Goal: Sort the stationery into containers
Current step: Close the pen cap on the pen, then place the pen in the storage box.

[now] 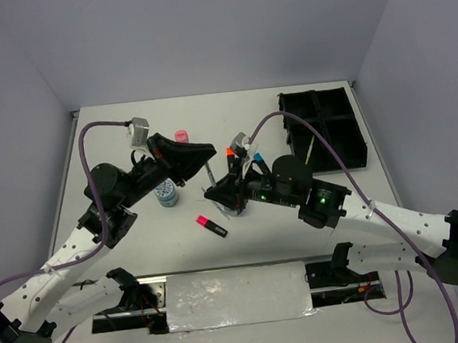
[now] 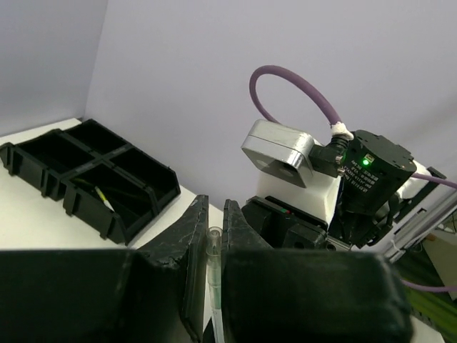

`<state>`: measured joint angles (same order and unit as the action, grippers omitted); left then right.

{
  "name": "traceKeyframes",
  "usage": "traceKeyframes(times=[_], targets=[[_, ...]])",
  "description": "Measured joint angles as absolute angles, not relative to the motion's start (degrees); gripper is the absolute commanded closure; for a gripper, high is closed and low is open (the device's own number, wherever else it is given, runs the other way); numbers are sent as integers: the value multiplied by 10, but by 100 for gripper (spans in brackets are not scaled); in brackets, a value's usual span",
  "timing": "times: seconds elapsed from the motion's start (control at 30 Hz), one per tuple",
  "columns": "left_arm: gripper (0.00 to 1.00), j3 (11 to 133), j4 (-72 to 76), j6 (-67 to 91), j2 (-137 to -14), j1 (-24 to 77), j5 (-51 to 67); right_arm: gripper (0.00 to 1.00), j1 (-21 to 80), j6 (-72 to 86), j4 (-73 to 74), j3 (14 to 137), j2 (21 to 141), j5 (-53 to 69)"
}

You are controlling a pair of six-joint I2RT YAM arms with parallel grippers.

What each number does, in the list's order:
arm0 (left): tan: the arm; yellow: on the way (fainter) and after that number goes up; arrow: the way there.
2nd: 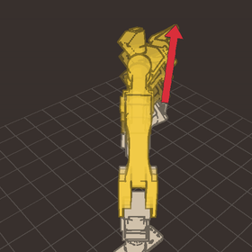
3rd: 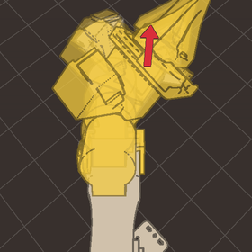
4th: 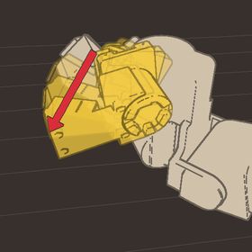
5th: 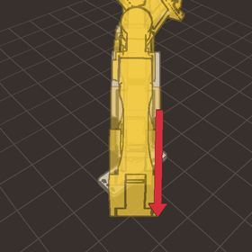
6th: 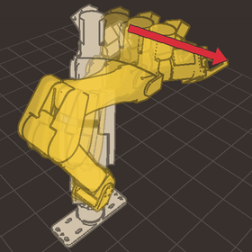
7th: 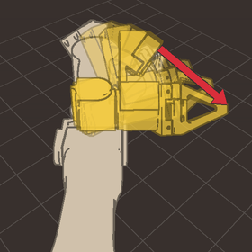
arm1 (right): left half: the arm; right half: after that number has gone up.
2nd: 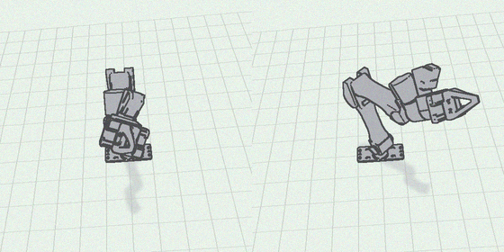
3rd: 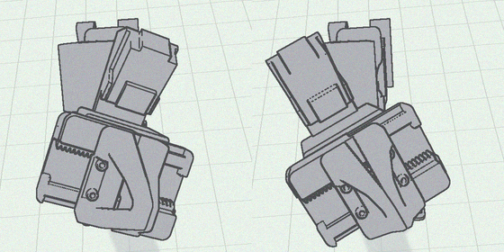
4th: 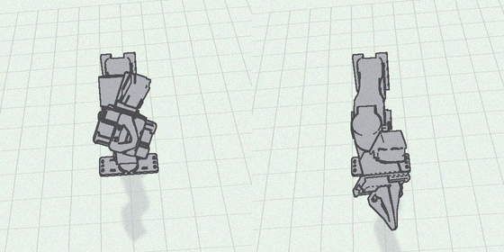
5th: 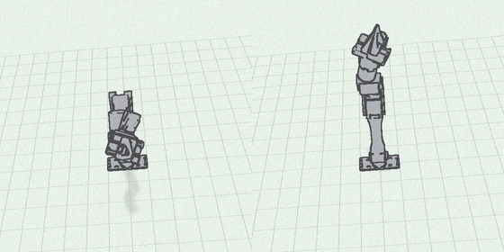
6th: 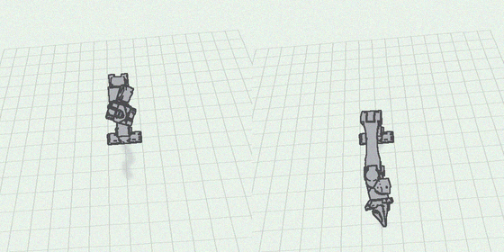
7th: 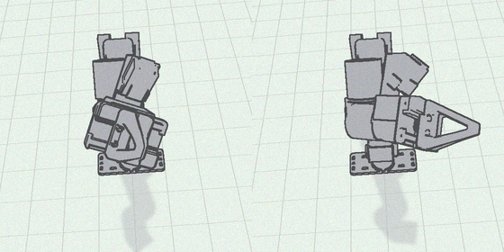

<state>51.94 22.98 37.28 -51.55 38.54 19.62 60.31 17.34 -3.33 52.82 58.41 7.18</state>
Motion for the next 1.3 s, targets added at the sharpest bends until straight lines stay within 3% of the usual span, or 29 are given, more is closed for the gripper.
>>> traceKeyframes(times=[0.57,0.7,0.77,0.8,0.87,0.9,1.03,1.17,1.3], targets=[[100,441,410,396,-497,452,-6,100,541,140,225,786,697,205],[100,462,362,390,-495,461,-36,100,536,139,226,780,696,207],[98,512,263,378,-500,468,-65,100,529,140,180,740,685,204],[71,538,214,368,-505,472,-77,100,523,141,137,704,672,204],[31,593,114,353,-527,481,-100,100,512,147,77,639,647,197],[1,632,53,348,-548,487,-123,100,505,152,59,607,633,182],[1,783,-116,349,-614,491,-218,100,458,161,55,529,602,126],[1,929,-239,359,-657,481,-328,100,322,178,110,500,596,102],[0,911,-277,363,-622,474,-371,100,189,174,212,547,659,31]])
